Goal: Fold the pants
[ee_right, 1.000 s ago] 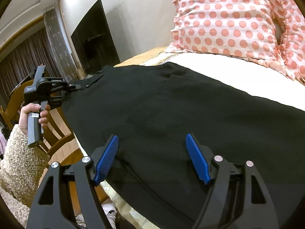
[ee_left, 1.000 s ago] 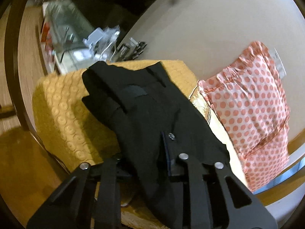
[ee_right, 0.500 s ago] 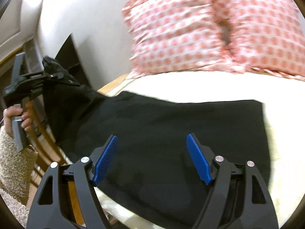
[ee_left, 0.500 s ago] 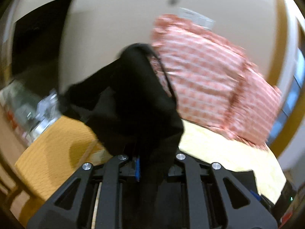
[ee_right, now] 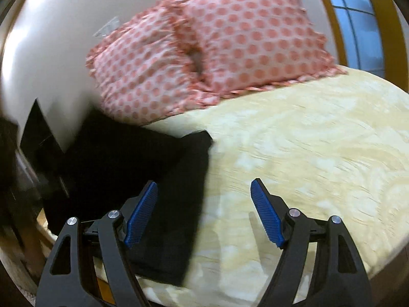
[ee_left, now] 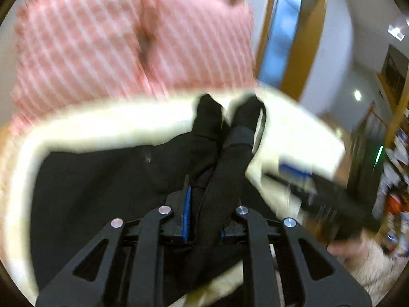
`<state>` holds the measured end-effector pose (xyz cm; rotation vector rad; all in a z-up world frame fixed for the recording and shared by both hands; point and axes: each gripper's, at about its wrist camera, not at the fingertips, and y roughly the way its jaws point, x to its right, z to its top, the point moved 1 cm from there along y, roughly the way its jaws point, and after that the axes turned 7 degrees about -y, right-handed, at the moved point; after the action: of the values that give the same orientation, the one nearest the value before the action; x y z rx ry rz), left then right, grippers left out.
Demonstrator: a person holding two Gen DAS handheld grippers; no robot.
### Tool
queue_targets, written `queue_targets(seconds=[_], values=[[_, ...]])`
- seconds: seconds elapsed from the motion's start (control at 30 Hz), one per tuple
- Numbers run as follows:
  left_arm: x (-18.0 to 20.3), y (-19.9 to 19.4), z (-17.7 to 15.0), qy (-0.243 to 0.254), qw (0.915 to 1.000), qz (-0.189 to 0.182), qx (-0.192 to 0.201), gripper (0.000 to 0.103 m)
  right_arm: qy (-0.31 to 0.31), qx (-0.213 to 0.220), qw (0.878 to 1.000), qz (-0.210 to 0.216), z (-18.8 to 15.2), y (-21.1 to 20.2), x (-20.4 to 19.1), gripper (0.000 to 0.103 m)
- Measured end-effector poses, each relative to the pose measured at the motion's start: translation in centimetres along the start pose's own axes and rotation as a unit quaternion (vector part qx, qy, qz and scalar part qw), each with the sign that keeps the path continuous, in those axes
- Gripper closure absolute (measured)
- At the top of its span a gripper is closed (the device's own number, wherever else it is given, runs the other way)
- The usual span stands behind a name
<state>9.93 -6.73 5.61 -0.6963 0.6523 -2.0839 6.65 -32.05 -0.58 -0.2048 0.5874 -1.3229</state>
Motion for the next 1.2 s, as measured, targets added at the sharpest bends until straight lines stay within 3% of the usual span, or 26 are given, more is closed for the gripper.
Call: queue_targets(seconds=[0.07, 0.3, 0.4, 0.5, 0.57, 0.6, 0.67, 0.73, 0.8, 0.87, 0.9, 0.97, 1.0, 1.1, 1.2], values=[[0.3, 0.9, -1.5, 0.011, 0.9999, 0.007, -0.009, 0.087, 0.007, -0.003, 1.000, -0.008, -0.2, -0.1, 0.8, 0.026], [1.6, -3.1, -0.3, 0.021, 0.9987, 0.011, 0.046, 0.088, 0.018, 0.005, 1.000, -0.015, -0.1, -0.1, 1.7, 0.026], [3.0, -2.8, -1.3, 0.029, 0.9992, 0.004, 0.027, 0.088, 0.010, 0.005, 1.000, -0.021, -0.1, 0.0, 1.5, 0.025], [2.5, 0.4, -2.5, 0.025, 0.9995, 0.016, -0.014, 0.086, 0.013, 0.007, 1.000, -0.024, 0.0, -0.1, 1.3, 0.025], [2.6, 1.1, -3.1, 0.031, 0.9993, 0.019, -0.014, 0.081, 0.006, 0.015, 0.999, -0.029, 0.3, -0.6, 1.1, 0.025], [3.0, 1.0, -3.2, 0.041, 0.9988, 0.024, -0.010, 0.078, -0.001, 0.019, 0.999, -0.035, 0.5, -0.9, 0.9, 0.025], [3.5, 0.6, -3.4, 0.050, 0.9983, 0.024, -0.014, 0.049, -0.012, 0.032, 0.998, -0.045, 1.1, -1.7, 0.5, 0.025], [3.7, -0.4, -3.7, 0.053, 0.9983, 0.013, -0.020, 0.038, -0.019, 0.048, 0.998, -0.046, 1.8, -2.5, 0.1, 0.025], [3.2, -2.3, -3.5, 0.035, 0.9990, -0.025, -0.016, 0.034, -0.031, 0.068, 0.997, -0.034, 2.5, -3.3, -0.8, 0.025], [1.3, -5.1, -2.9, -0.007, 0.9988, -0.041, 0.028, 0.019, -0.047, 0.077, 0.996, -0.014, 3.1, -3.7, -2.0, 0.025], [0.3, -5.9, -2.5, -0.024, 0.9979, -0.029, 0.052, 0.017, -0.061, 0.078, 0.995, 0.003, 3.3, -3.7, -3.0, 0.025], [-2.0, -7.4, -1.9, -0.055, 0.9926, 0.030, 0.104, 0.015, -0.087, 0.074, 0.993, 0.037, 3.3, -3.3, -5.0, 0.025], [-3.3, -7.8, -1.8, -0.069, 0.9867, 0.081, 0.123, 0.014, -0.102, 0.069, 0.991, 0.056, 3.1, -2.8, -6.1, 0.025], [-5.0, -7.4, -2.0, -0.077, 0.9762, 0.157, 0.128, 0.014, -0.141, 0.045, 0.985, 0.083, 2.2, -1.3, -9.1, 0.026], [-5.2, -6.2, -3.1, -0.071, 0.9733, 0.190, 0.107, 0.008, -0.165, 0.026, 0.982, 0.089, 1.2, -0.3, -10.6, 0.026]])
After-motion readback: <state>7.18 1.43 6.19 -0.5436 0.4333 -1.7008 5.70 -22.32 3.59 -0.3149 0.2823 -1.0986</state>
